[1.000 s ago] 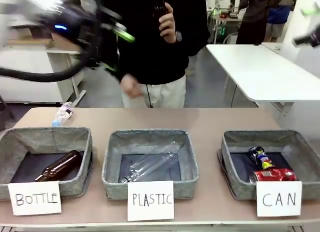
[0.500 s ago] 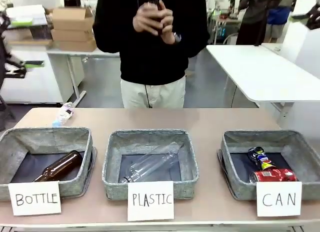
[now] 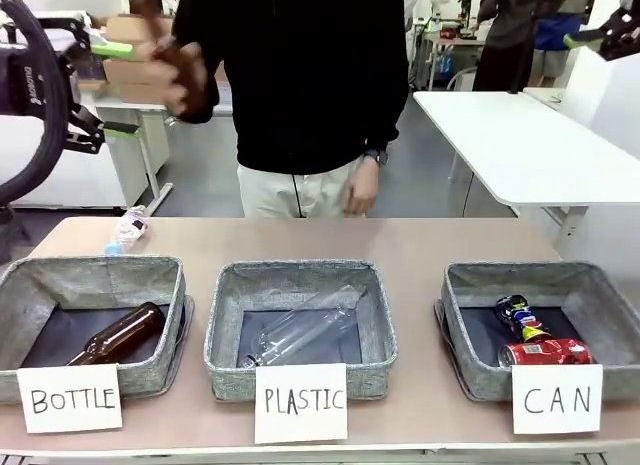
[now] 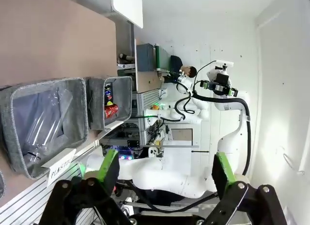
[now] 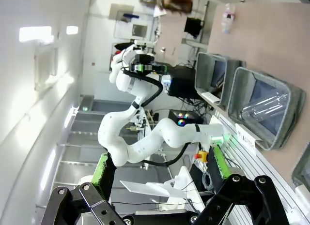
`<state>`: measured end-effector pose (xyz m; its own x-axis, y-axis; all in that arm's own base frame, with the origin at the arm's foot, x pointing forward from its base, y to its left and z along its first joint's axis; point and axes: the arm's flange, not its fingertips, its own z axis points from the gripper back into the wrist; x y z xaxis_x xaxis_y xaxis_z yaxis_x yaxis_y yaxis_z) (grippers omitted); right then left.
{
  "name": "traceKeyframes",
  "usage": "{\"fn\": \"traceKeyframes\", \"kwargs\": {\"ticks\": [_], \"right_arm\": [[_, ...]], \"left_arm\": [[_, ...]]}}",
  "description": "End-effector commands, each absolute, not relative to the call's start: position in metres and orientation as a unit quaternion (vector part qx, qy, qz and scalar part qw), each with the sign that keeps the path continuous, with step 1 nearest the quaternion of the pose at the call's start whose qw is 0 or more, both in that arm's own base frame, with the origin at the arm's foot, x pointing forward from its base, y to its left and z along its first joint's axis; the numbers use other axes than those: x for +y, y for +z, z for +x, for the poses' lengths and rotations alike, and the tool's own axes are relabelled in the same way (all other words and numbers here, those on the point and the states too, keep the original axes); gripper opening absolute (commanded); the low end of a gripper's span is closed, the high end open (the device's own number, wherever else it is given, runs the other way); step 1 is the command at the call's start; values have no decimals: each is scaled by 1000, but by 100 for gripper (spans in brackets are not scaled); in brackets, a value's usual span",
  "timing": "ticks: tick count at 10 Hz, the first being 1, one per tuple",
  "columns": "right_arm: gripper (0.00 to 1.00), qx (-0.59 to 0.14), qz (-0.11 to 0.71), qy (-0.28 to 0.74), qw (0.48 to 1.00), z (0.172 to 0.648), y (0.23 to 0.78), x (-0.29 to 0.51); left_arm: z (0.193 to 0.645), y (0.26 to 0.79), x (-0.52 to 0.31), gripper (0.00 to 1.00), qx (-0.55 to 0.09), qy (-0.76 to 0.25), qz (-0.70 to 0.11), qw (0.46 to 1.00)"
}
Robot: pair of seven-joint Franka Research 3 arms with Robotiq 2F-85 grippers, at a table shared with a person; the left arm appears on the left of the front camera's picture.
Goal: Sort the can waste into the basket.
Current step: Pick up the can waste from the table and place it in the right Fabric basket.
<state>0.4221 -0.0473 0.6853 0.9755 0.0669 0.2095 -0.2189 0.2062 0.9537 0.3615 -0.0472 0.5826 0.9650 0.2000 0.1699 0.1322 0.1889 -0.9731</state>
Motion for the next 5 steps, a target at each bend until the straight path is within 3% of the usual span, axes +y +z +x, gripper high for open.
{"fn": "traceKeyframes", "kwargs": {"ticks": [1, 5], "right_arm": [[100, -65, 621, 102, 775, 420, 683, -48], [100, -65, 621, 102, 775, 420, 683, -48]], "left_arm": [[360, 583, -40, 100, -130, 17, -637, 760], [360, 583, -40, 100, -130, 17, -637, 760]]}}
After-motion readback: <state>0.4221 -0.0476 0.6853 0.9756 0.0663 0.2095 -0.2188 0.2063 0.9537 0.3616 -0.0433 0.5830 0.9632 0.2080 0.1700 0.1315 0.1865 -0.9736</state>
